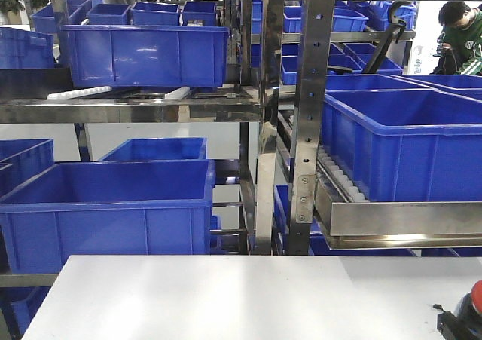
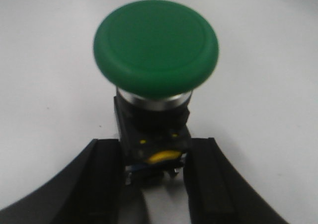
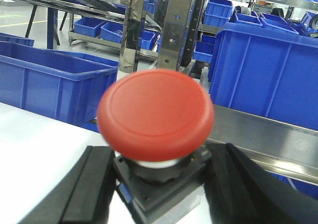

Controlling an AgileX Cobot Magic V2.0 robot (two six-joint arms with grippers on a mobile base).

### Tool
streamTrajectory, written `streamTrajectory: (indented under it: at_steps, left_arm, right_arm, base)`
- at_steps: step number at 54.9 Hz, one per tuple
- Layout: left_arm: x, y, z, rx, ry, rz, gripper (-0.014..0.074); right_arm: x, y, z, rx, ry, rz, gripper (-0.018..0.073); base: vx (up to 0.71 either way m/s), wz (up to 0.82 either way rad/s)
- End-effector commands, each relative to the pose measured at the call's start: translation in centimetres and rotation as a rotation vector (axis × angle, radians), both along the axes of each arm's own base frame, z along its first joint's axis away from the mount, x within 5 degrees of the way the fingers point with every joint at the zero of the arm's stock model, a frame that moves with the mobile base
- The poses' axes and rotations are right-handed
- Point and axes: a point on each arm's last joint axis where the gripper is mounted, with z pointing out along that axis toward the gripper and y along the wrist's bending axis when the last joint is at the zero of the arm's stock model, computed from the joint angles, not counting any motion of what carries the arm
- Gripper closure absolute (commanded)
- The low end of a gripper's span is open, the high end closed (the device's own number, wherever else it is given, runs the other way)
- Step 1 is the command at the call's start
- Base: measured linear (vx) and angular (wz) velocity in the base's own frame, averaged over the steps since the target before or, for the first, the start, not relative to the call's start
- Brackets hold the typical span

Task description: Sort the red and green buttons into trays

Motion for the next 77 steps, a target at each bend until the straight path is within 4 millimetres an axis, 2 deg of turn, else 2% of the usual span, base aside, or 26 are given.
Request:
streamTrajectory:
  at_steps: [1,11,21,31,48,63,77]
  left_arm:
    - [0.9,-0.5,3.7,-0.114,-0.235,-0.009,0.0597]
    - [1.2,-0.5,7.8,-0.182,-0.339,0.007,0.0596]
    - [0.5,-0.3,11.4,-0.145,-0.364,-0.001,0.0595]
    - [-1.3,-0.3,14.7,-0.097,-0.334,-0.039,0.0595]
    - [-5.3,0.8,19.5,-0.046,-0.362,0.005,0.0595]
    - [-9.6,2.0,22.8,-0.079,-0.439,0.078,0.0595]
    - [-12.5,2.3,24.1,-0.115,-0.493,0.069,0.0595]
  right_arm:
    - [0.1,0.2,1.8,0.031,-0.106,0.029,0.0568]
    - [0.1,0.2,1.8,0.031,-0.106,0.029,0.0568]
    - [0.1,0.2,1.8,0.032,-0.106,0.029,0.0568]
    - [0.1,0.2,1.8,0.051,-0.101,0.028,0.0568]
    - [0.1,0.2,1.8,0.053,-0.100,0.028,0.0568]
    - [0.1,0.2,1.7,0.052,-0.093,0.024,0.0568]
    - [0.2,0.0,1.4,0.044,-0.065,0.007,0.0568]
  base:
    - [0.00,0.00]
    - [0.00,0.00]
    - [0.00,0.00]
    - [0.00,0.00]
    - [0.00,0.00]
    - [0.00,0.00]
    - [0.00,0.00]
